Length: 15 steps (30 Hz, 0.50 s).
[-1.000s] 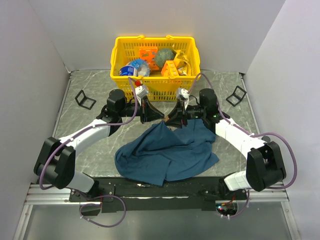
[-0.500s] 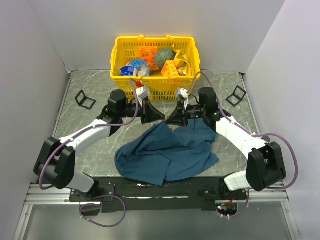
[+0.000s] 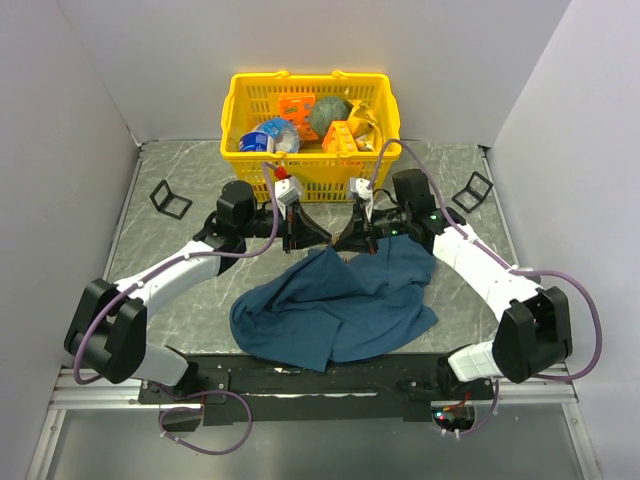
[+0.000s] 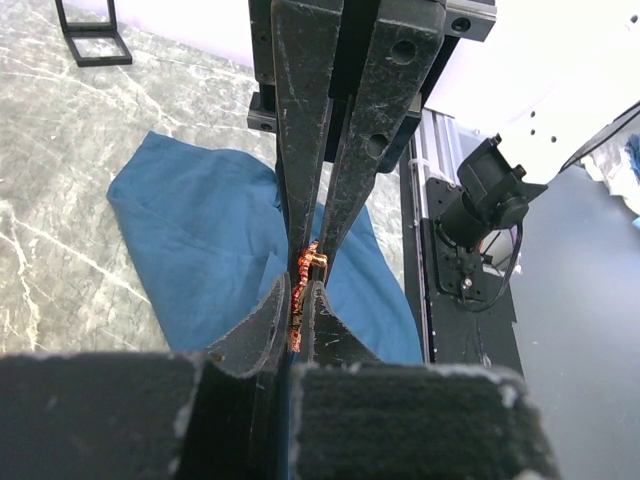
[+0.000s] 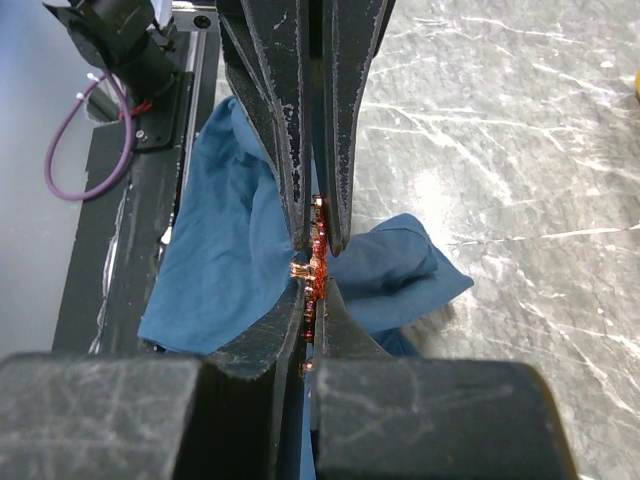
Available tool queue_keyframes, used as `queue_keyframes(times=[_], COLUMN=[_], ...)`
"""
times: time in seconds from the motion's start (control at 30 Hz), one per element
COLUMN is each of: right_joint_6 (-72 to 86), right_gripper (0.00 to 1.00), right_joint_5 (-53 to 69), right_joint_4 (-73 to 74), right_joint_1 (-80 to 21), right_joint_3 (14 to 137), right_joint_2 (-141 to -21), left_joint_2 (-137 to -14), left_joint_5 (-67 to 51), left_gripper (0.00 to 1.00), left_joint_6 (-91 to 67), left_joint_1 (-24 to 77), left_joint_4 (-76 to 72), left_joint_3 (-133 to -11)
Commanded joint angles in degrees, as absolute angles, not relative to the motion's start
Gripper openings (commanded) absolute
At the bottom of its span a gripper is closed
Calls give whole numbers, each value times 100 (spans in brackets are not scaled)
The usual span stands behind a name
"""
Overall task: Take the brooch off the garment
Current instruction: Remove the brooch from the clothes.
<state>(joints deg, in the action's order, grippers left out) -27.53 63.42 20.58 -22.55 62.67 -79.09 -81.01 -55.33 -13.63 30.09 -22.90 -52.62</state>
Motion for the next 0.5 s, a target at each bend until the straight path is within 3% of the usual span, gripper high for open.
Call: queue_keyframes(times=[0.0,0.47], right_joint_6=[-3155,-3383], right_gripper=[0,0], right_joint_5=[6425,6109], right_joint_4=[2549,2891], right_joint_1=[-2162,-2100], right_joint_3=[6609,6706], right_joint_2=[-7550,-7304], left_joint_2=[-7840,-7857], left_joint_5=[-5467,-5678], left_gripper=[1,1], left_joint_6=[-1037,-246], left_joint_1=[2839,2839], left_joint_4=[-1925,-915], left_joint_3=[-5186,-5414])
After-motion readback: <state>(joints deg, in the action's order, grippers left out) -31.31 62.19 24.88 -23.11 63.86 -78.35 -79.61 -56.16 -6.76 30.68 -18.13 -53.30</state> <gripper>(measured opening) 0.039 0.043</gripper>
